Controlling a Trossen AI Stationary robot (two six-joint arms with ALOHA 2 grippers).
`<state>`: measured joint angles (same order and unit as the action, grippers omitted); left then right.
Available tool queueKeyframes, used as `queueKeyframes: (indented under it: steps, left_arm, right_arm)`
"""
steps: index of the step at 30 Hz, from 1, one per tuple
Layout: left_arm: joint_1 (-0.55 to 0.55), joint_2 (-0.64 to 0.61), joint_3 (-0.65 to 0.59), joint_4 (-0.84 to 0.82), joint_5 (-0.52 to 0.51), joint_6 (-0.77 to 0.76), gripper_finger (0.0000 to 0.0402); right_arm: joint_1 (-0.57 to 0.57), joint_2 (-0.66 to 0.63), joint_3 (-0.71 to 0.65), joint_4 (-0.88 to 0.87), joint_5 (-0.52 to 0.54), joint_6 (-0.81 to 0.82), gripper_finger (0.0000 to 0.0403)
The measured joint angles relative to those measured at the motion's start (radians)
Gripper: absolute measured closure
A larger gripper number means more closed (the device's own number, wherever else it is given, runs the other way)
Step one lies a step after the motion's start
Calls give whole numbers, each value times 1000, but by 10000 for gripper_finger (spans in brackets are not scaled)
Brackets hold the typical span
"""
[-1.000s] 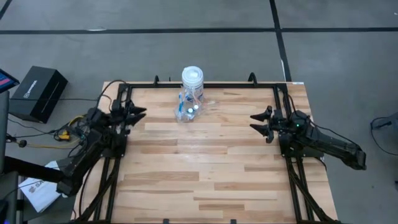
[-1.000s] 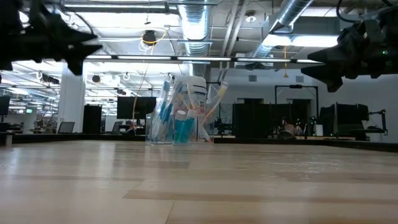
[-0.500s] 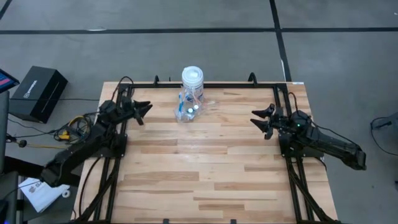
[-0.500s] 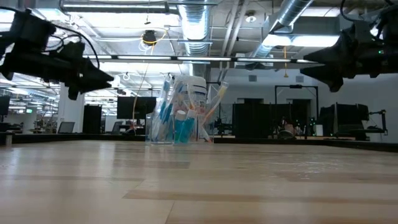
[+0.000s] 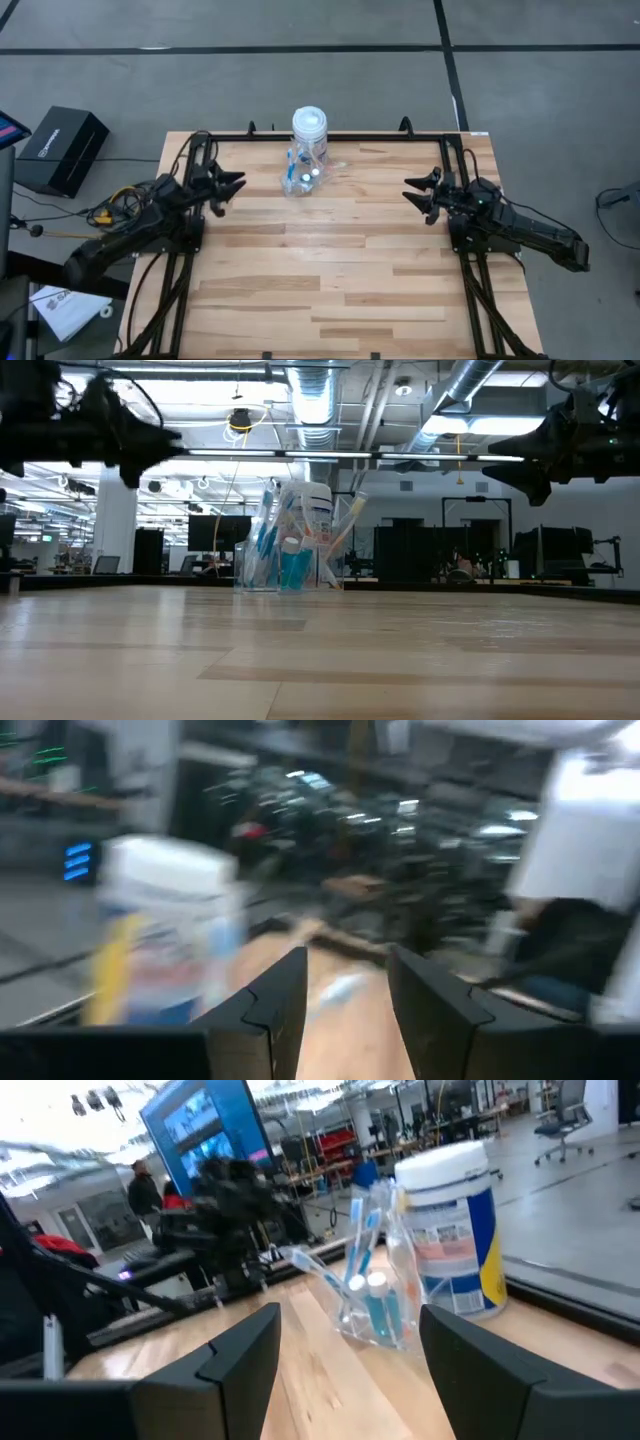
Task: Pick & Place toothbrushing station
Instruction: Return to Home Position
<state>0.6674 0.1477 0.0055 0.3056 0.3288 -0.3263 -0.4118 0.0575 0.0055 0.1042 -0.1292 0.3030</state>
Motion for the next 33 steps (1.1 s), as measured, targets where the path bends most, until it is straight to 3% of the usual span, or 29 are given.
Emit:
queueKeyframes:
  steps: [7, 12, 19, 33]
  left_arm:
    - [-250, -73, 0, 47, -6, 0, 266]
    - [-358, -84, 0, 53, -1, 0, 266]
    - [-390, -142, 0, 55, -3, 0, 266]
    - [-477, -148, 0, 89, -9, 0, 266]
  right_arm:
    - [-1, 9, 0, -57, 2, 11, 172]
    - [8, 9, 0, -64, 1, 12, 172]
    - [6, 9, 0, -70, 1, -118, 172]
    - [6, 9, -1, -69, 0, -111, 172]
